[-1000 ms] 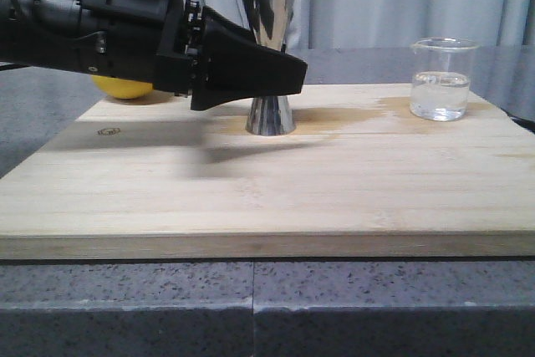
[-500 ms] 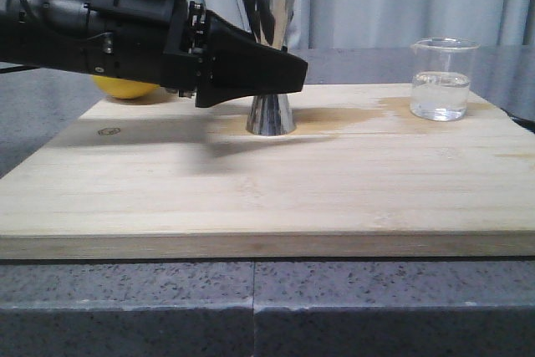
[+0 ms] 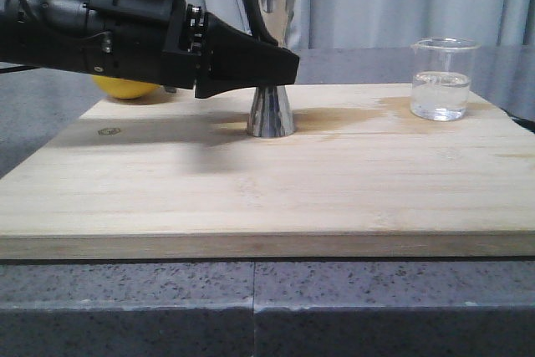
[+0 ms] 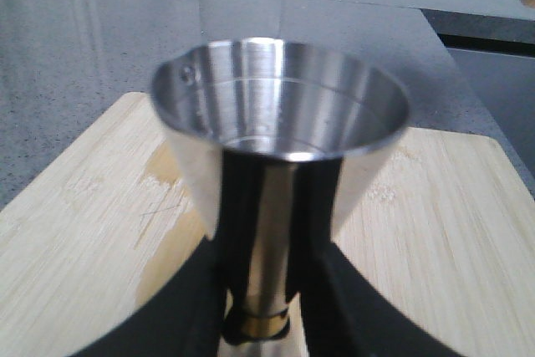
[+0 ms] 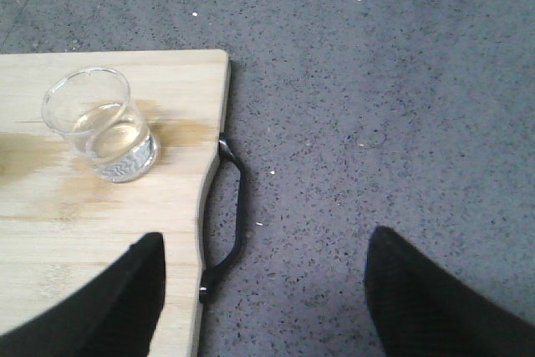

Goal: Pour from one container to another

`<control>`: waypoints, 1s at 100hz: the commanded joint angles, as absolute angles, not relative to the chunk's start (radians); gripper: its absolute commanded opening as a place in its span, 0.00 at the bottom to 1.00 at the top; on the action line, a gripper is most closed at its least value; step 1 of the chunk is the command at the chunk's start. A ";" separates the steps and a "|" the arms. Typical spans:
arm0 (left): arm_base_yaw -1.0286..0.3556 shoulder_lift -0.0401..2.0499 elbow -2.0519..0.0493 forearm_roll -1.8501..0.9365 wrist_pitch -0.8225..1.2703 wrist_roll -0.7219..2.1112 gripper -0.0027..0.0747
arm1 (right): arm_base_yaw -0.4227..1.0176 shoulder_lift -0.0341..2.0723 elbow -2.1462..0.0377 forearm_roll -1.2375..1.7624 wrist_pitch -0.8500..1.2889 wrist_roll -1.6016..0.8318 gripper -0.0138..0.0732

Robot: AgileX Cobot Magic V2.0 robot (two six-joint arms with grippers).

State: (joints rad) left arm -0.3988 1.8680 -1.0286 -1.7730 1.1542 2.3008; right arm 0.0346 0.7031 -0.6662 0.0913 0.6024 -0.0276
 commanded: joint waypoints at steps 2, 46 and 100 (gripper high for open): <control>-0.408 1.829 -1.055 -1.851 1.270 2.290 0.22 | 0.036 0.707 -0.702 0.089 0.539 -0.033 0.69; -0.408 1.829 -1.055 -1.851 1.270 2.290 0.19 | 0.036 0.707 -0.702 0.094 0.499 -0.033 0.91; -0.408 1.829 -1.055 -1.851 1.262 2.290 0.19 | 0.171 0.853 -0.724 0.096 0.418 -0.087 0.91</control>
State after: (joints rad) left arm -0.3988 1.8712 -1.0286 -1.7730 1.1547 2.3008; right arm 0.1485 0.8298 -0.6864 0.0936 0.5167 -0.0758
